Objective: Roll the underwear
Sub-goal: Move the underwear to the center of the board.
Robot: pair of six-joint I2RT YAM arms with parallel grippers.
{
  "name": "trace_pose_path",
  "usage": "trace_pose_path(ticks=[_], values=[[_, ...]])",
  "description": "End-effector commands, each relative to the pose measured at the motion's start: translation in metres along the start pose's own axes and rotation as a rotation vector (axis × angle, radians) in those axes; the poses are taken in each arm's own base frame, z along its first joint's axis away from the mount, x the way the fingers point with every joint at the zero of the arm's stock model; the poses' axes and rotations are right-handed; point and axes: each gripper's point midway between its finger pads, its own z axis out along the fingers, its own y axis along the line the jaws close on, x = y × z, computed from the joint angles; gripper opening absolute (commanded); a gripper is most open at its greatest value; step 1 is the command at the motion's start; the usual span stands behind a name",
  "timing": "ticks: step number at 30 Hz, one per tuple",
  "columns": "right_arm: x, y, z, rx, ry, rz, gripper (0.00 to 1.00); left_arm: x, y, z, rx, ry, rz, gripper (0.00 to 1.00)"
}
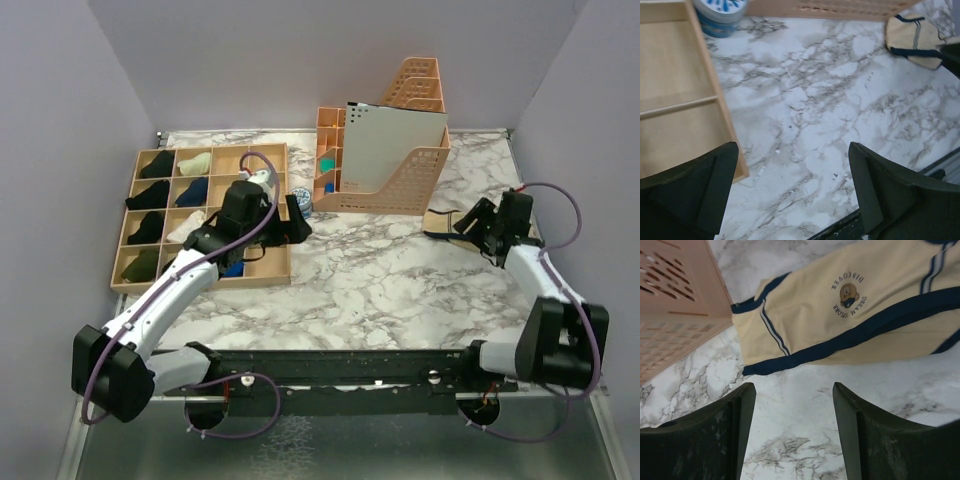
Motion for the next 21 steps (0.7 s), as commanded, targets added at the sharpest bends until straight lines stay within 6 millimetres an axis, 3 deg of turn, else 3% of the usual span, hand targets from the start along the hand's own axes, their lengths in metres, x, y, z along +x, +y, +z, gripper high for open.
trace_pose_path(ticks=[1, 5, 11, 13, 14, 21], values=[[0.011, 0.03, 0.026, -0.161, 0.142, 0.043, 0.65, 0.019, -0.044, -0.005, 0.13, -0.007, 0.045, 0.99], [0.014, 0.035, 0.038, -0.18, 0.179, 0.079, 0.6, 0.049, -0.051, -0.006, 0.173, 0.043, 0.05, 0.99], [0.055, 0.058, 0.049, -0.185, 0.27, 0.134, 0.63, 0.066, -0.047, -0.001, 0.196, 0.055, 0.006, 0.99], [0.059, 0.053, 0.055, -0.126, 0.246, 0.18, 0.63, 0.067, -0.05, 0.001, 0.205, 0.071, 0.007, 0.99], [0.056, 0.04, 0.053, -0.047, 0.147, 0.25, 0.63, 0.067, -0.051, -0.002, 0.206, 0.075, 0.009, 0.99], [0.063, 0.013, 0.059, 0.065, 0.077, 0.35, 0.63, 0.068, -0.049, -0.002, 0.195, 0.074, -0.008, 0.99]])
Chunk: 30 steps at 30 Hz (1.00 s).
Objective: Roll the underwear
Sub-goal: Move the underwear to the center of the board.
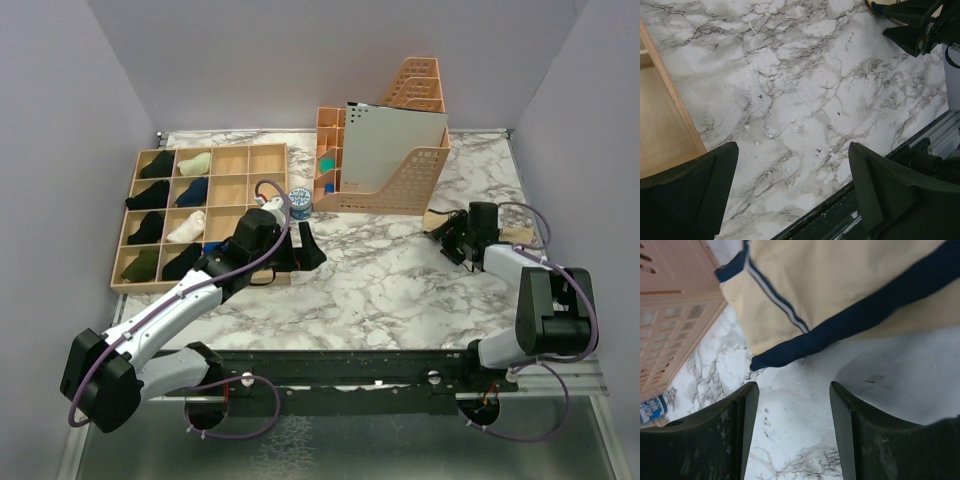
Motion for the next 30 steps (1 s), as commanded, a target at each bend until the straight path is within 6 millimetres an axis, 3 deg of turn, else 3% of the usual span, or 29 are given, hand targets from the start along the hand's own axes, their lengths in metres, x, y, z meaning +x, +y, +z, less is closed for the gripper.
trace_pose_path(ticks=[1, 4, 10, 14, 17, 22, 25, 30], values=[[-0.015, -0.008, 0.01, 0.038, -0.119, 0.123, 0.63, -0.005, -0.011, -0.003, 0.038, -0.011, -0.007, 0.99], [-0.021, -0.006, 0.024, 0.015, -0.159, 0.149, 0.6, -0.008, -0.012, -0.004, 0.036, -0.019, -0.005, 0.99], [-0.012, -0.025, 0.052, 0.033, -0.18, 0.264, 0.52, -0.011, -0.011, -0.007, 0.022, -0.02, -0.001, 0.99], [-0.005, -0.022, 0.056, 0.015, -0.146, 0.244, 0.3, -0.009, -0.009, -0.009, 0.01, -0.018, -0.006, 0.99], [-0.01, -0.013, 0.042, -0.045, -0.179, 0.199, 0.13, -0.01, -0.006, -0.012, -0.007, -0.032, -0.009, 0.99], [-0.037, 0.019, 0.009, -0.091, -0.209, 0.02, 0.03, -0.009, -0.004, -0.011, -0.012, -0.028, -0.01, 0.99], [-0.049, 0.047, -0.026, -0.155, -0.203, -0.117, 0.01, -0.006, -0.005, -0.012, -0.006, -0.02, -0.014, 0.99], [-0.029, 0.074, -0.09, -0.293, -0.109, -0.251, 0.01, -0.006, -0.005, -0.018, 0.002, -0.039, -0.027, 0.99]])
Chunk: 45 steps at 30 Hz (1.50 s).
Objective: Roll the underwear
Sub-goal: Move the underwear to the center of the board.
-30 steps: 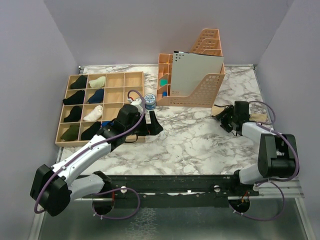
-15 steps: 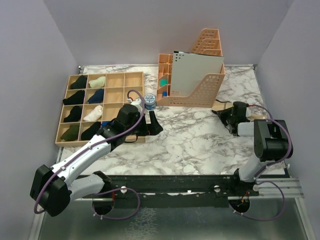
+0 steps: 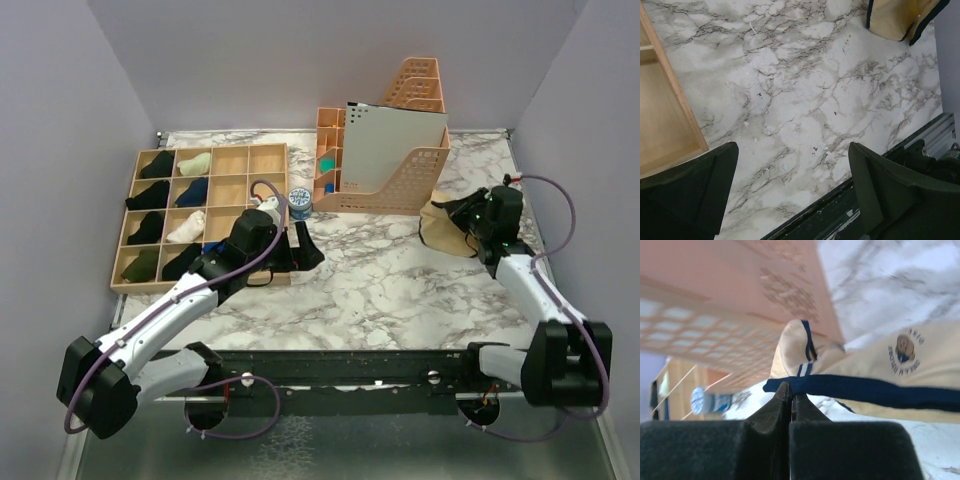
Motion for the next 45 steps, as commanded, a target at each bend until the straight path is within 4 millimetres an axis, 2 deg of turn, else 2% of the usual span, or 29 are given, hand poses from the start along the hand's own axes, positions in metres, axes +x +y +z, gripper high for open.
trace_pose_path(ticks=[1, 8, 11, 15, 18, 20, 23, 26, 29, 30, 33, 35, 36, 38, 40, 41, 43, 45], values=[[0.021, 0.026, -0.056, -0.105, 0.183, -0.143, 0.01, -0.004, -0.004, -0.011, 0.012, -0.033, -0.011, 0.99], [0.008, 0.101, -0.143, -0.379, 0.27, -0.211, 0.0, -0.01, 0.002, -0.026, -0.034, -0.074, -0.025, 0.99], [0.012, 0.135, -0.169, -0.548, 0.372, -0.227, 0.0, -0.013, 0.005, -0.032, -0.061, -0.094, -0.033, 0.99], [0.01, 0.164, -0.191, -0.697, 0.464, -0.239, 0.01, -0.021, 0.014, -0.042, -0.126, -0.135, -0.048, 0.99], [0.0, 0.166, -0.189, -0.67, 0.43, -0.276, 0.01, -0.027, 0.013, -0.048, -0.132, -0.166, -0.057, 0.99], [-0.006, 0.153, -0.178, -0.56, 0.396, -0.302, 0.01, -0.028, 0.011, -0.049, -0.126, -0.167, -0.064, 0.99], [0.01, 0.138, -0.175, -0.526, 0.46, -0.299, 0.01, -0.024, 0.013, -0.046, -0.129, -0.154, -0.076, 0.99], [0.028, 0.124, -0.181, -0.518, 0.489, -0.33, 0.0, -0.019, 0.016, -0.043, -0.138, -0.138, -0.077, 0.99], [0.057, 0.135, -0.197, -0.662, 0.617, -0.271, 0.01, -0.02, 0.02, -0.041, -0.158, -0.142, -0.086, 0.99], [0.062, 0.139, -0.196, -0.673, 0.632, -0.273, 0.0, -0.021, 0.021, -0.04, -0.163, -0.148, -0.091, 0.99], [0.084, 0.135, -0.18, -0.565, 0.637, -0.363, 0.0, -0.024, 0.016, -0.036, -0.153, -0.139, -0.099, 0.99], [0.117, 0.129, -0.178, -0.541, 0.738, -0.375, 0.01, -0.023, 0.016, -0.036, -0.156, -0.13, -0.107, 0.99], [0.141, 0.125, -0.181, -0.543, 0.808, -0.379, 0.01, -0.022, 0.017, -0.036, -0.159, -0.132, -0.113, 0.99], [0.188, 0.122, -0.197, -0.558, 0.905, -0.417, 0.0, -0.022, 0.019, -0.04, -0.162, -0.147, -0.118, 0.99], [0.232, 0.122, -0.225, -0.626, 0.992, -0.456, 0.0, -0.022, 0.022, -0.043, -0.172, -0.156, -0.119, 0.99], [0.252, 0.116, -0.239, -0.643, 1.057, -0.471, 0.0, -0.022, 0.022, -0.044, -0.175, -0.162, -0.118, 0.99], [0.281, 0.091, -0.257, -0.589, 1.173, -0.507, 0.0, -0.023, 0.023, -0.046, -0.179, -0.167, -0.107, 0.99], [0.302, 0.064, -0.27, -0.505, 1.242, -0.548, 0.0, -0.023, 0.024, -0.046, -0.183, -0.158, -0.088, 0.99]])
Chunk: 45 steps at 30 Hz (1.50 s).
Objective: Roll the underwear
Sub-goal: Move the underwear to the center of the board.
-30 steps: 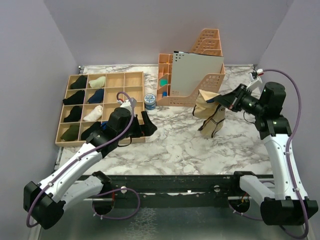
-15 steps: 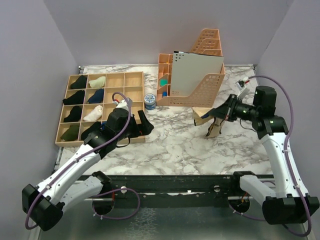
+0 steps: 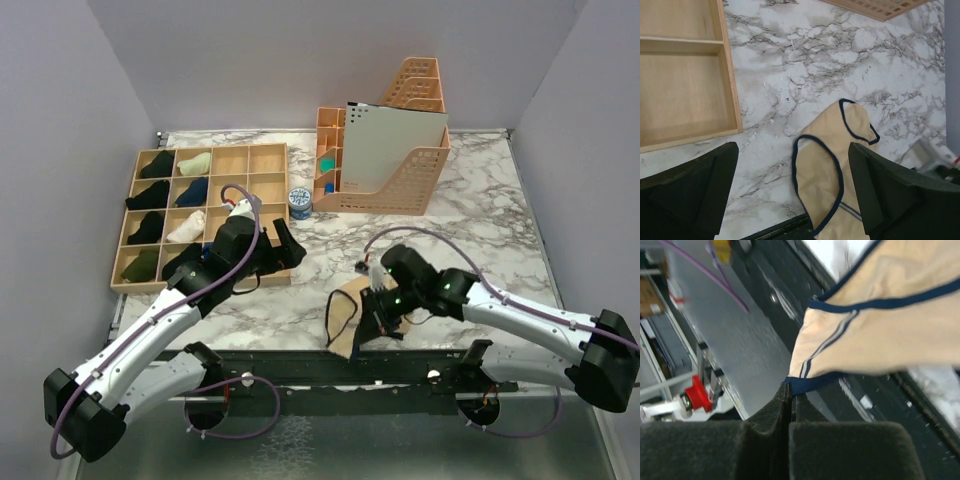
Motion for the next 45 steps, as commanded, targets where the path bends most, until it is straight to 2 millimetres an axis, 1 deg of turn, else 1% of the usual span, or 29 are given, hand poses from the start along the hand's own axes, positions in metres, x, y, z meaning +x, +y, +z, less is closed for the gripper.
trace_pose_path(ticks=[1, 4, 5, 6, 8, 9, 10, 11, 13, 14, 15, 17, 19, 21, 22, 24, 25, 26, 27, 28, 30, 31, 32, 34, 37, 39, 42, 45], values=[[0.044, -0.008, 0.025, 0.088, 0.082, 0.064, 0.0, -0.008, 0.002, -0.006, -0.025, -0.024, 0.029, 0.99], [0.059, -0.003, 0.025, 0.044, 0.076, 0.102, 0.01, -0.007, 0.0, -0.003, -0.02, -0.004, 0.059, 0.99], [0.06, -0.006, 0.023, 0.056, 0.064, 0.116, 0.01, -0.006, 0.0, -0.001, -0.015, 0.01, 0.069, 0.99], [0.062, -0.014, 0.022, 0.092, 0.051, 0.131, 0.01, -0.002, -0.001, 0.002, -0.01, 0.03, 0.078, 0.99], [0.069, -0.037, 0.019, 0.202, 0.04, 0.171, 0.03, 0.006, 0.0, 0.007, -0.008, 0.067, 0.087, 0.99], [0.071, -0.05, 0.017, 0.27, 0.026, 0.202, 0.07, 0.01, 0.0, 0.01, -0.006, 0.086, 0.09, 0.99], [0.071, -0.058, 0.017, 0.308, 0.007, 0.229, 0.14, 0.014, 0.0, 0.012, 0.004, 0.103, 0.09, 0.99], [0.07, -0.059, 0.019, 0.302, -0.006, 0.239, 0.18, 0.02, -0.003, 0.013, 0.028, 0.123, 0.092, 0.99], [0.065, -0.047, 0.025, 0.216, -0.024, 0.218, 0.26, 0.028, -0.012, 0.018, 0.1, 0.145, 0.103, 0.99], [0.059, -0.038, 0.024, 0.175, -0.051, 0.209, 0.33, 0.032, -0.017, 0.019, 0.144, 0.162, 0.112, 0.99], [0.053, -0.032, 0.021, 0.15, -0.079, 0.196, 0.39, 0.035, -0.021, 0.019, 0.171, 0.175, 0.117, 0.99], [0.039, -0.029, 0.008, 0.174, -0.163, 0.187, 0.51, 0.039, -0.024, 0.021, 0.197, 0.197, 0.128, 0.99], [0.027, -0.042, -0.011, 0.284, -0.267, 0.201, 0.62, 0.044, -0.025, 0.022, 0.208, 0.216, 0.142, 0.99], [0.021, -0.073, -0.039, 0.479, -0.396, 0.304, 0.67, 0.047, -0.026, 0.023, 0.221, 0.23, 0.15, 0.99], [0.024, -0.089, -0.054, 0.57, -0.452, 0.372, 0.7, 0.049, -0.027, 0.024, 0.233, 0.238, 0.154, 0.99], [0.034, -0.114, -0.078, 0.686, -0.561, 0.51, 0.75, 0.053, -0.034, 0.026, 0.27, 0.261, 0.172, 0.99], [0.041, -0.124, -0.089, 0.719, -0.607, 0.573, 0.76, 0.053, -0.039, 0.028, 0.292, 0.272, 0.194, 0.99], [0.044, -0.13, -0.095, 0.72, -0.658, 0.631, 0.74, 0.054, -0.046, 0.031, 0.312, 0.287, 0.222, 0.99], [0.045, -0.133, -0.099, 0.696, -0.701, 0.666, 0.7, 0.052, -0.055, 0.034, 0.338, 0.297, 0.263, 0.99], [0.045, -0.132, -0.1, 0.658, -0.722, 0.666, 0.67, 0.053, -0.066, 0.036, 0.375, 0.318, 0.306, 0.99], [0.048, -0.133, -0.099, 0.613, -0.735, 0.671, 0.62, 0.051, -0.095, 0.042, 0.458, 0.333, 0.412, 0.98], [0.053, -0.137, -0.098, 0.616, -0.732, 0.702, 0.61, 0.054, -0.108, 0.047, 0.482, 0.351, 0.468, 0.98], [0.056, -0.139, -0.094, 0.615, -0.723, 0.715, 0.61, 0.06, -0.115, 0.06, 0.48, 0.39, 0.512, 0.98], [0.061, -0.144, -0.086, 0.628, -0.698, 0.746, 0.62, 0.073, -0.128, 0.078, 0.486, 0.453, 0.597, 0.98], [0.058, -0.149, -0.078, 0.676, -0.685, 0.754, 0.62, 0.094, -0.139, 0.11, 0.493, 0.525, 0.68, 0.96], [0.059, -0.155, -0.076, 0.722, -0.684, 0.772, 0.59, 0.113, -0.149, 0.125, 0.541, 0.587, 0.742, 0.96], [0.058, -0.156, -0.076, 0.751, -0.672, 0.744, 0.52, 0.139, -0.158, 0.141, 0.583, 0.688, 0.843, 0.96], [0.054, -0.147, -0.08, 0.695, -0.677, 0.708, 0.47, 0.156, -0.16, 0.153, 0.585, 0.748, 0.944, 0.96]])
